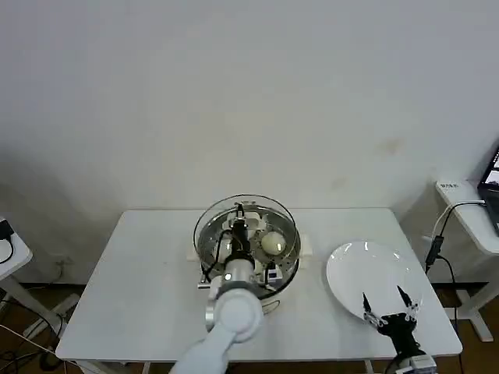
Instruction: Take steamed baozi put them in steamer then cover it.
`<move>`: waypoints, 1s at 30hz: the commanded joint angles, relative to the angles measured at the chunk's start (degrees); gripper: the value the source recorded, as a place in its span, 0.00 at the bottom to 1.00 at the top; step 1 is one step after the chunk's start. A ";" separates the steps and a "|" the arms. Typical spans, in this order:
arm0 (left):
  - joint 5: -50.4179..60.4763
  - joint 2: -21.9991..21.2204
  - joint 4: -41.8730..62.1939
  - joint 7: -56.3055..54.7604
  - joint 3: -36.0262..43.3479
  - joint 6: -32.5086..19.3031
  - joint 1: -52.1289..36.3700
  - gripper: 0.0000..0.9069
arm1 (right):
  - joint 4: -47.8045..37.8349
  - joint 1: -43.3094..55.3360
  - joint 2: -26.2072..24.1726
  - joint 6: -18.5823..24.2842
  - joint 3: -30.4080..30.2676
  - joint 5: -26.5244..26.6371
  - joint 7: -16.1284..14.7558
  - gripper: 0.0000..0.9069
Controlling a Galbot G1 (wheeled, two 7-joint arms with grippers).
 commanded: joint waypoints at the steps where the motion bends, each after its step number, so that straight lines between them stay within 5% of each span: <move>1: 4.93 -3.40 2.34 0.85 1.08 0.02 0.65 0.00 | -0.14 0.05 0.20 0.04 -0.63 -0.38 0.06 1.00; 30: 7.20 -4.12 3.95 0.25 -0.36 -1.58 2.34 0.00 | -1.33 0.07 0.34 0.29 -2.22 -0.94 -0.10 1.00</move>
